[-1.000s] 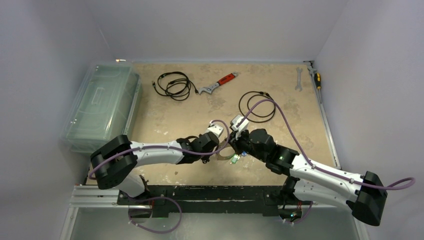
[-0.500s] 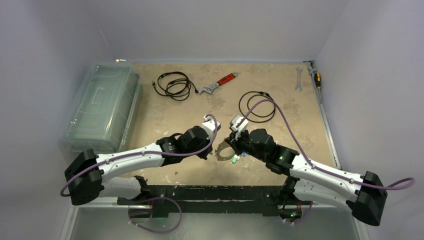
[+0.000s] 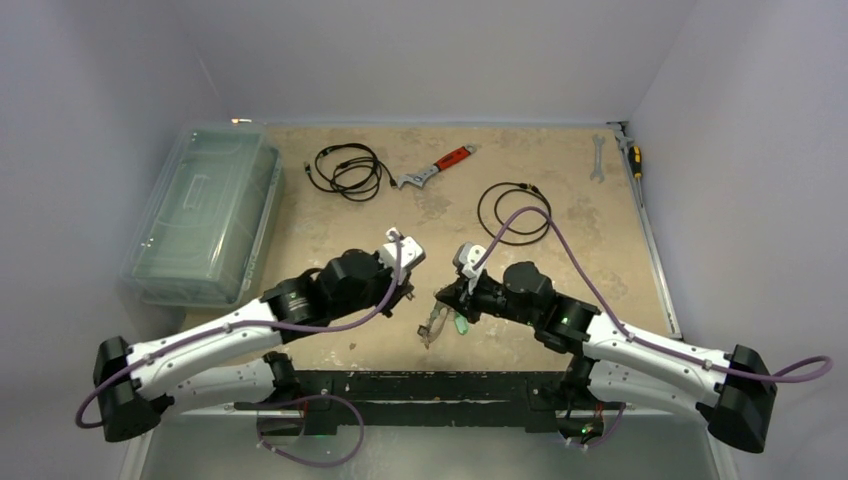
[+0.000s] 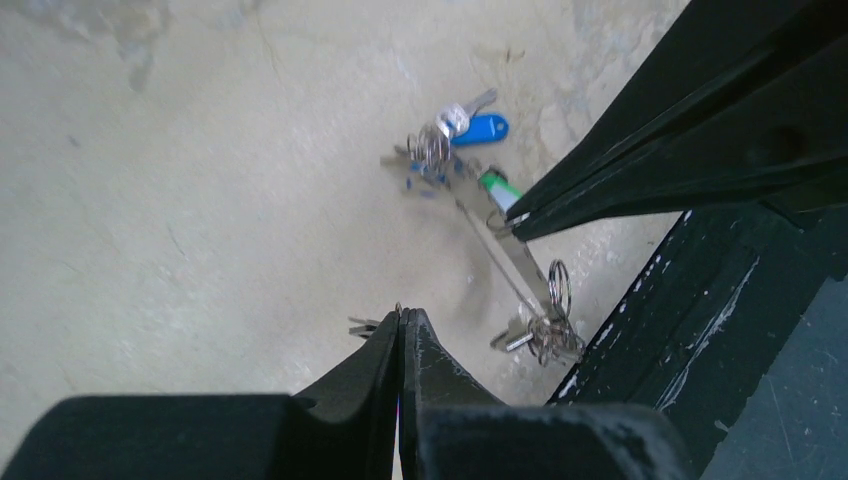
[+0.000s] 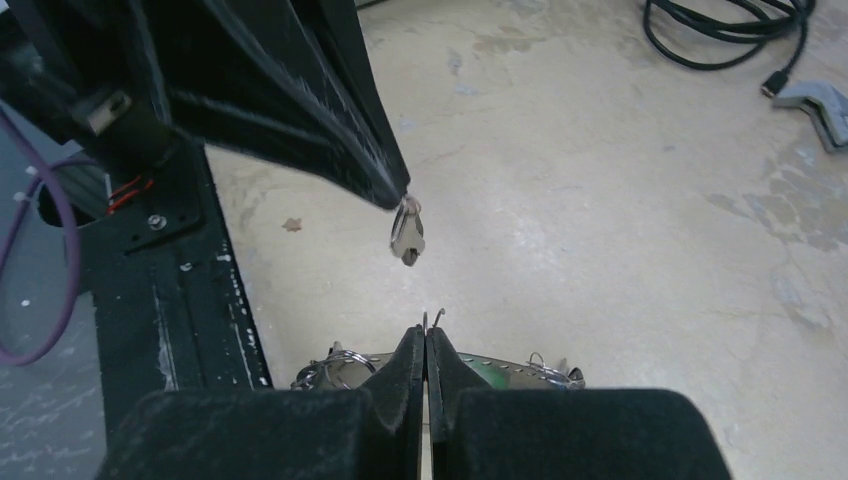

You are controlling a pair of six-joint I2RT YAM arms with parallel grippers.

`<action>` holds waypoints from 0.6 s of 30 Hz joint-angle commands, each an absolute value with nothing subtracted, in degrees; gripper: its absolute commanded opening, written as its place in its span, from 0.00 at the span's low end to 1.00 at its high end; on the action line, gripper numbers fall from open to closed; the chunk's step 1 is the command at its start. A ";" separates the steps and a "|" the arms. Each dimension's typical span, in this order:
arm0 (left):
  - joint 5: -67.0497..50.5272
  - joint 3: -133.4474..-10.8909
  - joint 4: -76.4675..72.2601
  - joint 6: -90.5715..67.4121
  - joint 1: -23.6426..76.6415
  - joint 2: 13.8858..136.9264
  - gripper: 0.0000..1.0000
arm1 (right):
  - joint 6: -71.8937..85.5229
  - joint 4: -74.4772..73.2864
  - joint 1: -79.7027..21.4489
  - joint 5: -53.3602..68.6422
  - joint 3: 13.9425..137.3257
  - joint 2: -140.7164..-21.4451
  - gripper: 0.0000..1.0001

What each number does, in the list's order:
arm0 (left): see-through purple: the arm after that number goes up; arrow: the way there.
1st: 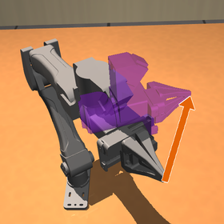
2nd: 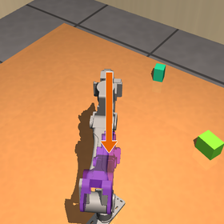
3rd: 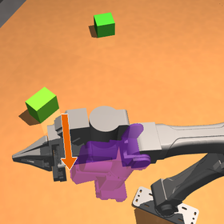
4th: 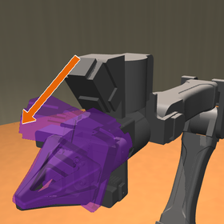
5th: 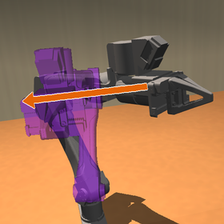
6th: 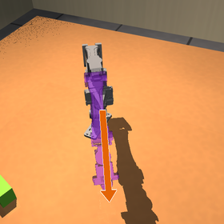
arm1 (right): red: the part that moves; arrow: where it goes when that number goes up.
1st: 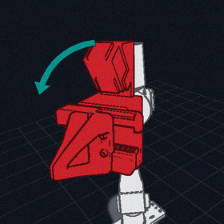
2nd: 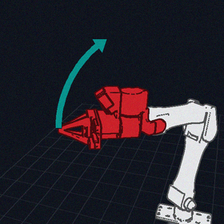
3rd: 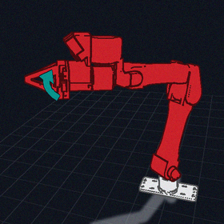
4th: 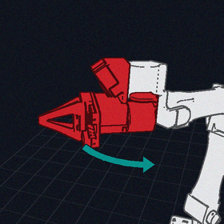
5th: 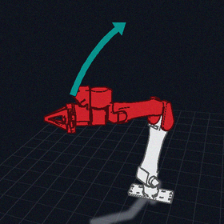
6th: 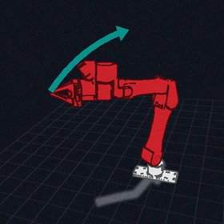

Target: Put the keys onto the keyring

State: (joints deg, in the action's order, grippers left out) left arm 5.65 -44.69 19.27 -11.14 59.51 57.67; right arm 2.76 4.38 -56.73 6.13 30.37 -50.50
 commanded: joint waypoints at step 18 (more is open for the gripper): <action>-12.49 -26.41 6.81 15.64 59.24 31.33 0.00 | -3.96 20.32 -59.33 28.33 28.21 -54.19 0.00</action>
